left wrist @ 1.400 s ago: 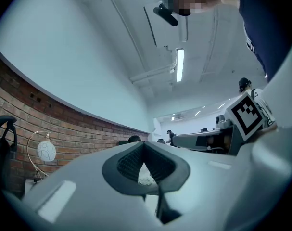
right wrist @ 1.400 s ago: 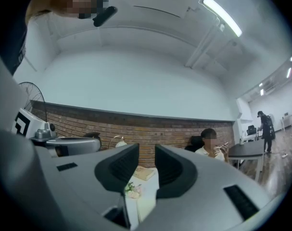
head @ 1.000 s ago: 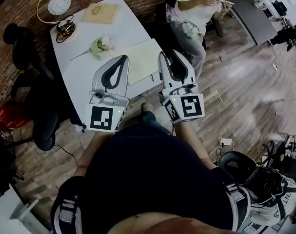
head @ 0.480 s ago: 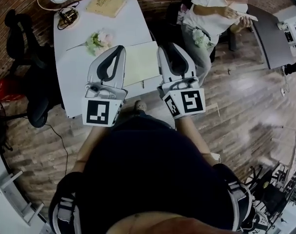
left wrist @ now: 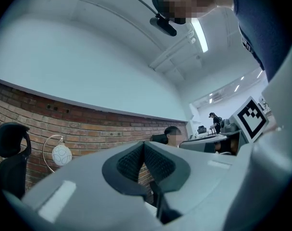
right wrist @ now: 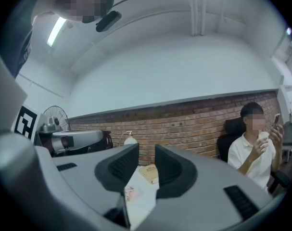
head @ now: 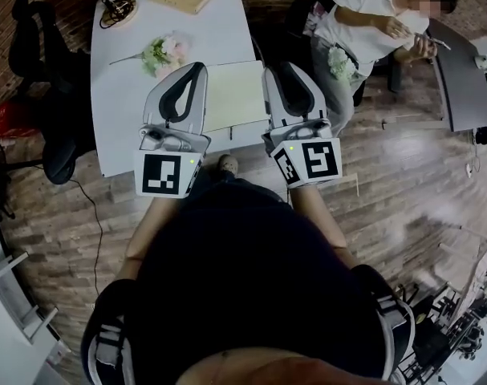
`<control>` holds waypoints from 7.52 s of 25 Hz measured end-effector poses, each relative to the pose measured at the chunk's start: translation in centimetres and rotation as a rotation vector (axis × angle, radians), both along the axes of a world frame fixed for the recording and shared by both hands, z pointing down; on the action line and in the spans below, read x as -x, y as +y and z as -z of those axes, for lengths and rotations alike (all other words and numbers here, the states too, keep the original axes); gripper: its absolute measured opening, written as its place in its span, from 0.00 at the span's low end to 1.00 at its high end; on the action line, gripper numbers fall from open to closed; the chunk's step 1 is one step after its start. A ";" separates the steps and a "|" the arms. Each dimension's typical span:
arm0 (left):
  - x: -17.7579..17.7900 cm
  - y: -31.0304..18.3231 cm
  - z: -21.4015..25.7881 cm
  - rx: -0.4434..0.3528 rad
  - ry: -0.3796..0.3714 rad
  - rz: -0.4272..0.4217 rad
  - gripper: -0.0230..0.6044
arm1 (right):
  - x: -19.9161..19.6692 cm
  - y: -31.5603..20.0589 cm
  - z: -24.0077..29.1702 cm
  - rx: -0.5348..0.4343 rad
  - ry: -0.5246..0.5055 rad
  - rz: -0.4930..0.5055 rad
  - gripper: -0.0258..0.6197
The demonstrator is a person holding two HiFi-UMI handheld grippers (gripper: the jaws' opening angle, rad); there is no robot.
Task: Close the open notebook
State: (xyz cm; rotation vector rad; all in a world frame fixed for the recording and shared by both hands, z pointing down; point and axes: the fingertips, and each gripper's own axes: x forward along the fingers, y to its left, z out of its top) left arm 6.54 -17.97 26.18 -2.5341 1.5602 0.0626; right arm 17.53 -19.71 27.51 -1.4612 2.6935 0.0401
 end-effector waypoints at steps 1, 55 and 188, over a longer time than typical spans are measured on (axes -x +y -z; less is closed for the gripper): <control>0.0 -0.1 -0.2 0.005 0.000 0.002 0.05 | 0.0 -0.1 -0.2 0.004 -0.001 0.003 0.15; -4.0 -1.5 -21.0 0.369 -0.184 -0.174 0.05 | -3.8 0.0 -23.4 0.425 0.178 -0.026 0.17; 8.0 3.3 -21.3 0.346 -0.204 -0.231 0.05 | 2.7 4.4 -22.2 0.611 0.122 -0.229 0.07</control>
